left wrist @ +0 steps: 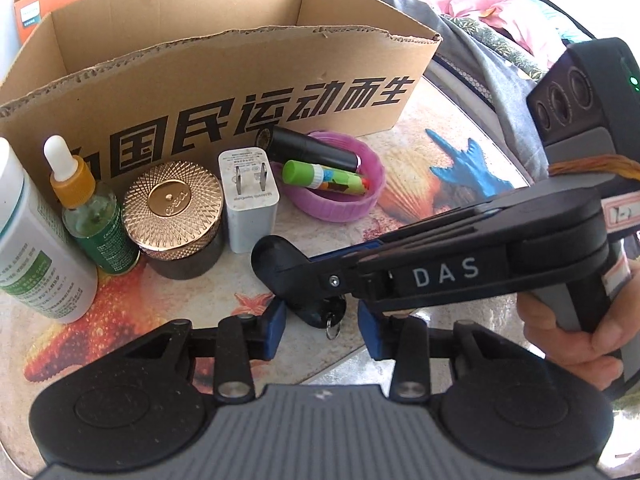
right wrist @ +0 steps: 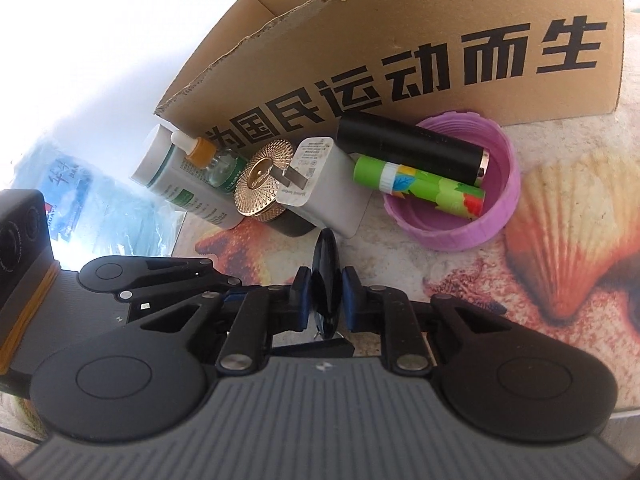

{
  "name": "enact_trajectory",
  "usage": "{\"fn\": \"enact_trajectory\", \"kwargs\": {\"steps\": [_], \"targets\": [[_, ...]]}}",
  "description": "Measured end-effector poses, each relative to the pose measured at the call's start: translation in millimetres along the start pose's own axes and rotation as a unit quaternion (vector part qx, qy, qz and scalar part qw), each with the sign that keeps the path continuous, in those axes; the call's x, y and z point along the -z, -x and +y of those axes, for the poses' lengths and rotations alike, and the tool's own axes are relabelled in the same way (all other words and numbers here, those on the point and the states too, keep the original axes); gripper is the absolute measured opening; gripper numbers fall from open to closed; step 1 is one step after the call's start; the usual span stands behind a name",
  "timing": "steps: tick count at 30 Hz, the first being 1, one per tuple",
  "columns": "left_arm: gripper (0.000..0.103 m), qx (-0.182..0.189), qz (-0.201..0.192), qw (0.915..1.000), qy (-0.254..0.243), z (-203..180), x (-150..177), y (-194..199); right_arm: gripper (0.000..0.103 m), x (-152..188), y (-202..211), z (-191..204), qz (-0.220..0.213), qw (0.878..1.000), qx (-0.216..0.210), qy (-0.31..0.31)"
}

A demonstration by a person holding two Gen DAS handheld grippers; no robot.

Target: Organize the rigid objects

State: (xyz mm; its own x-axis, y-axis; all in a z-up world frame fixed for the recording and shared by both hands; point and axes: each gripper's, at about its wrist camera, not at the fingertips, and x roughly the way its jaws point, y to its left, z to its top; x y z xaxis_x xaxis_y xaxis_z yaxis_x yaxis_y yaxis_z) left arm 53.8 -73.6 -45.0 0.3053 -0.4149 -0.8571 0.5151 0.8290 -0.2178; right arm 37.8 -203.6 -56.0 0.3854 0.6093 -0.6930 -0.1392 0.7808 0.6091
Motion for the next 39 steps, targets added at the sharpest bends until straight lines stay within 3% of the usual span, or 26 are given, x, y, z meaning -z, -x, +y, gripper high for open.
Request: {"fn": "enact_trajectory", "kwargs": {"steps": [5,8,12,15,20,24,31,34,39], "targets": [[0.04,0.012,-0.023,0.9997,0.0,-4,0,27,0.015,3,26,26,-0.022,1.0,0.014,0.018],[0.04,0.003,-0.061,0.9981,-0.009,-6,-8,62,0.015,-6,47,57,-0.059,0.997,0.014,0.055],[0.041,-0.027,-0.112,0.9933,-0.008,4,-36,106,0.015,-40,61,93,-0.108,0.989,-0.005,0.098],[0.041,-0.062,-0.129,0.9897,0.0,20,-63,119,0.014,-82,50,102,-0.113,0.988,-0.031,0.097],[0.043,-0.104,-0.097,0.9896,0.02,58,-110,97,0.014,-151,1,90,-0.057,0.996,-0.05,0.035],[0.043,-0.124,-0.049,0.9907,0.028,79,-135,63,0.015,-183,-39,66,-0.001,0.998,-0.048,-0.033],[0.046,-0.155,0.007,0.9878,0.01,89,-140,30,0.017,-204,-80,45,0.058,0.994,-0.037,-0.089],[0.051,-0.172,0.011,0.985,-0.004,88,-143,26,0.017,-211,-90,41,0.068,0.991,-0.041,-0.104],[0.053,-0.169,0.011,0.9855,0.007,90,-146,27,0.018,-208,-82,35,0.063,0.99,-0.048,-0.114]]}}
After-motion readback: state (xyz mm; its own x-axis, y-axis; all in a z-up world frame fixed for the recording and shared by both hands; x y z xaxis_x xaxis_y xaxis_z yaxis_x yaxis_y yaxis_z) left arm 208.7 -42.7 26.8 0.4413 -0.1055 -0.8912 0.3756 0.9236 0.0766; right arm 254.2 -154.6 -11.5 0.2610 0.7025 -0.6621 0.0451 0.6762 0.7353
